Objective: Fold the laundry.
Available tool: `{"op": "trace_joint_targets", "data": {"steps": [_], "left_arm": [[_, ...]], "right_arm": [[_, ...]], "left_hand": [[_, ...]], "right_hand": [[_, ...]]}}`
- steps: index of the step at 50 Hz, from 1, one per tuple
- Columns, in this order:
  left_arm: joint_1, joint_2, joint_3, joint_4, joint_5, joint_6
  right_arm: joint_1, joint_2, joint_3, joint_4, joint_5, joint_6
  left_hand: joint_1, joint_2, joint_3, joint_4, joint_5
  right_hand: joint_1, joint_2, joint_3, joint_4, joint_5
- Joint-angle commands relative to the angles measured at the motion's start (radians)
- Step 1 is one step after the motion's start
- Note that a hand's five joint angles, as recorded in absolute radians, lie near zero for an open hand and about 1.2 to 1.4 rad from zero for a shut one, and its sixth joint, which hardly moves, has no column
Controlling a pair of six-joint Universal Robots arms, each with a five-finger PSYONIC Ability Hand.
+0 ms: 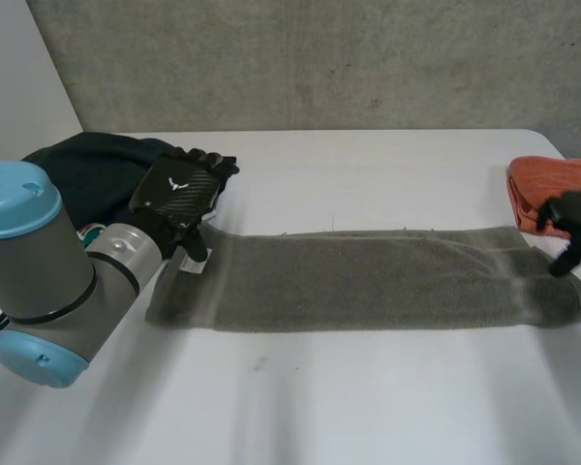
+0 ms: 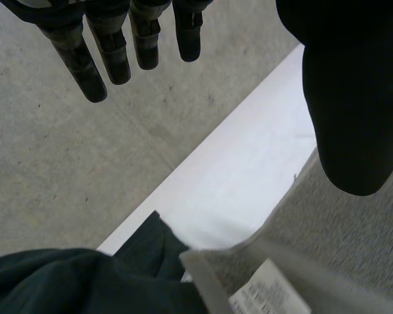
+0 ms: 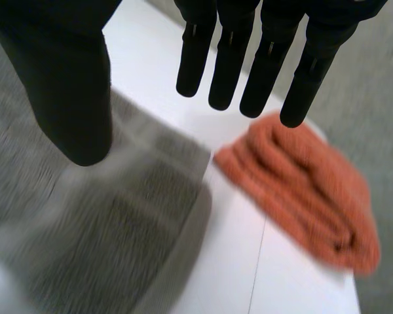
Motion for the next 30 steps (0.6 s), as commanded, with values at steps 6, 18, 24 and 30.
{"op": "trace_joint_targets", "data": {"steps": [6, 18, 24, 30], "left_arm": [[-0.043, 0.015, 0.010, -0.078, 0.022, -0.158], [-0.041, -0.007, 0.066, -0.172, 0.082, -0.220], [-0.041, -0.003, 0.069, -0.196, 0.050, -0.217], [-0.037, 0.007, 0.052, -0.202, 0.033, -0.217]], "right_arm": [[-0.184, 0.007, 0.215, -0.097, -0.218, -0.170], [-0.181, 0.085, 0.275, -0.302, -0.224, -0.148], [-0.189, 0.124, 0.263, -0.347, -0.203, -0.144], [-0.261, 0.057, 0.263, -0.399, -0.070, -0.136]], "left_hand": [[-0.013, -0.032, -0.035, -0.027, -0.052], [0.341, 0.321, 0.319, 0.327, 0.302], [0.018, -0.002, -0.005, 0.003, -0.022], [-0.012, -0.031, -0.034, -0.026, -0.051]], "right_hand": [[0.057, 0.055, 0.054, 0.056, 0.048], [0.156, 0.155, 0.154, 0.155, 0.148], [0.785, 0.784, 0.782, 0.784, 0.777], [0.785, 0.784, 0.782, 0.784, 0.777]]}}
